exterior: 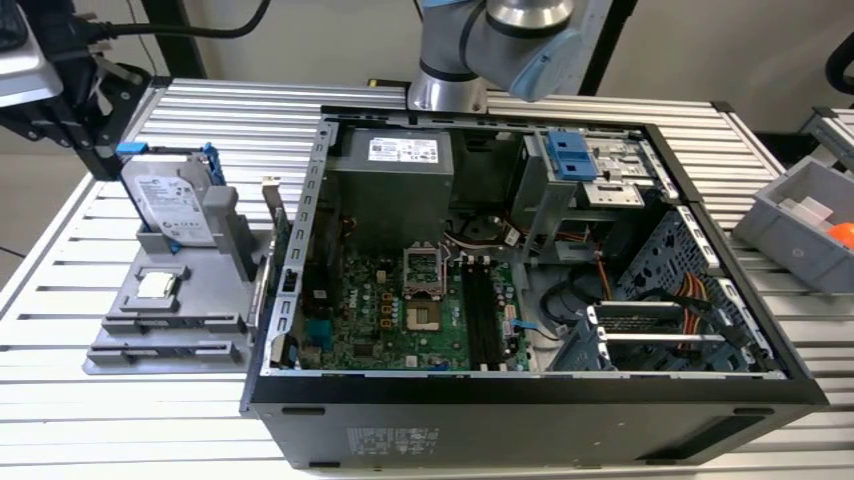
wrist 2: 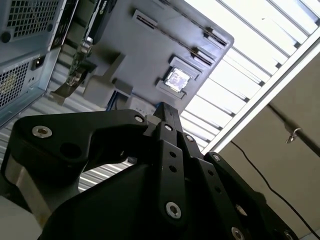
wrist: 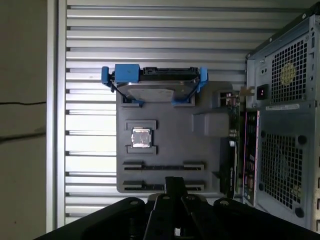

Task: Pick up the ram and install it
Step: 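Reach for the ram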

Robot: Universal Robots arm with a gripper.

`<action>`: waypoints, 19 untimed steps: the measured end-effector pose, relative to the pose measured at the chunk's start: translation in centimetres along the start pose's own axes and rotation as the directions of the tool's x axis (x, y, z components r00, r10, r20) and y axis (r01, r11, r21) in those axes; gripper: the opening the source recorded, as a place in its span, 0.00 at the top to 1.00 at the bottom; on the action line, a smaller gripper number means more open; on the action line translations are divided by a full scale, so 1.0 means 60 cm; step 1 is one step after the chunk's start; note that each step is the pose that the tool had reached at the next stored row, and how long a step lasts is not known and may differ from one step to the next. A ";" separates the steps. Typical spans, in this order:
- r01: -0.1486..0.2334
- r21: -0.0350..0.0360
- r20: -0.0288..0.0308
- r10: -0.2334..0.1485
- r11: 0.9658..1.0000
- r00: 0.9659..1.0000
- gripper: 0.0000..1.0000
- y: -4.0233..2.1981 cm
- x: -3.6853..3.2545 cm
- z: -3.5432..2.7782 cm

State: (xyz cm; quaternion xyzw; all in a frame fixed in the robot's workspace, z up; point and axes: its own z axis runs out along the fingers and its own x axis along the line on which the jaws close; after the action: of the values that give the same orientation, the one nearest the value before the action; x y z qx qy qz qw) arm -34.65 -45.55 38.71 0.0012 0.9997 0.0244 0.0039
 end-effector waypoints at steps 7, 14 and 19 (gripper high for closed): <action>0.000 0.000 -0.001 0.000 1.000 1.000 1.00 -0.010 0.000 0.000; 0.000 0.000 -0.001 0.000 1.000 1.000 1.00 -0.020 0.000 0.000; 0.000 0.000 -0.002 0.000 1.000 1.000 1.00 -0.027 0.000 0.000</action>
State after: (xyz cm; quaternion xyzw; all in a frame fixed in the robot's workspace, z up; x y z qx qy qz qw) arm -34.65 -47.17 38.62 0.0012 0.9997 0.0243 0.0028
